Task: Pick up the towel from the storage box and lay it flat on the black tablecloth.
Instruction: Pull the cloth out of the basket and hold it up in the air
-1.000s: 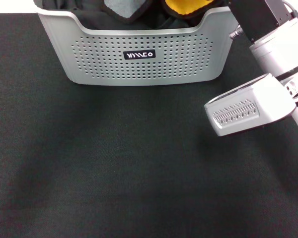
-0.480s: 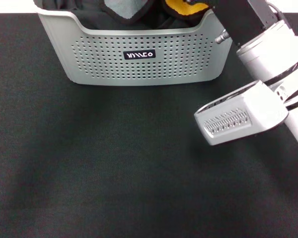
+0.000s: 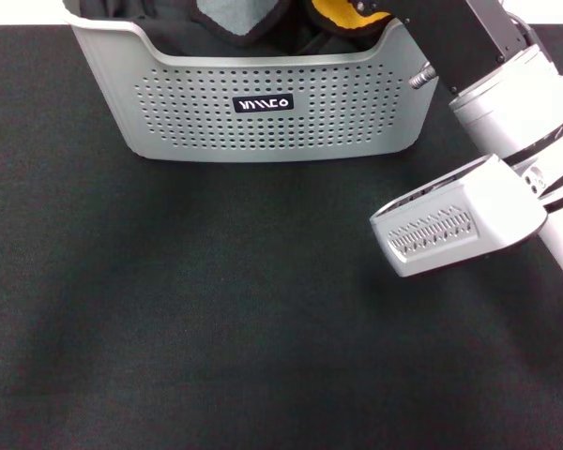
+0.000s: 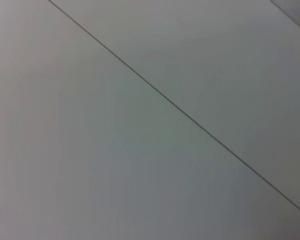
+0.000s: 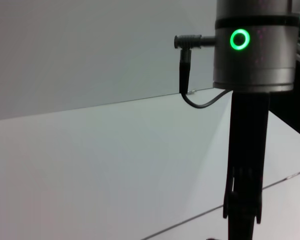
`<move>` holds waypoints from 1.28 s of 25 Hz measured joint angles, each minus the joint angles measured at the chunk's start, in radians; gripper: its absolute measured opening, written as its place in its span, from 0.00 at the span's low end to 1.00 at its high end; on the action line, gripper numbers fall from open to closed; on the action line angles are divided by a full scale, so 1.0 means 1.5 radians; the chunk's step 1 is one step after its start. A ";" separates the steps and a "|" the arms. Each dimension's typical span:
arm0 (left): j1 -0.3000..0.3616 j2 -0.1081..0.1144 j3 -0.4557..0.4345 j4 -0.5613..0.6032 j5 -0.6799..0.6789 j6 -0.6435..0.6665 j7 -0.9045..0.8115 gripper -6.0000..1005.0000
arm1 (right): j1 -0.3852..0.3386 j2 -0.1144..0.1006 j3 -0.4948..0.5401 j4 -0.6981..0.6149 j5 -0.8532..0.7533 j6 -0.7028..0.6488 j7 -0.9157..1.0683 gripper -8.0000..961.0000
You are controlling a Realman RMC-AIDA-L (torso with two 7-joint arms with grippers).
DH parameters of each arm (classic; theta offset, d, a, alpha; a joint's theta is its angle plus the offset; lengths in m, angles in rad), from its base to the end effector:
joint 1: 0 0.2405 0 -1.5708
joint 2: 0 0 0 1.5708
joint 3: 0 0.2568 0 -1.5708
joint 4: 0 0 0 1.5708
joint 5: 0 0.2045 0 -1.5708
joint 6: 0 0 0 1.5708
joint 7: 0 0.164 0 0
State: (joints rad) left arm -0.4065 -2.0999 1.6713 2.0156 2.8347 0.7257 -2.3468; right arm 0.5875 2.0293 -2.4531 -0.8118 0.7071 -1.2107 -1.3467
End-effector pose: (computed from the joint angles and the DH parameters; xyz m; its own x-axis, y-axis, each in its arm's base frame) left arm -0.0028 0.3659 0.0770 0.9398 -0.3403 -0.0313 -0.1567 -0.3477 -0.9244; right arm 0.0716 0.3467 -0.0462 0.5557 0.7617 0.3332 0.2377 0.2385 -0.9416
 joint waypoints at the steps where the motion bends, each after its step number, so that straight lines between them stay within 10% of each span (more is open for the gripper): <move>1: 0.000 0.000 0.001 0.000 0.000 0.000 0.000 0.01 | 0.000 0.000 0.000 0.001 0.003 0.000 0.000 0.57; 11: 0.003 0.000 0.006 0.000 0.000 0.000 0.000 0.01 | -0.001 0.000 -0.010 0.001 0.007 0.004 0.000 0.36; 25: 0.009 0.000 0.008 0.001 0.000 0.000 0.001 0.01 | 0.000 0.000 -0.016 -0.002 0.014 0.033 -0.005 0.34; 32: 0.013 0.000 0.008 0.001 0.000 0.000 0.002 0.01 | 0.000 0.000 -0.011 -0.015 0.014 0.062 0.005 0.10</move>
State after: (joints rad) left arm -0.3869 -2.0999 1.6829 2.0174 2.8348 0.7254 -2.3436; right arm 0.5870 2.0293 -2.4698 -0.8336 0.7288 -1.1175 -1.3389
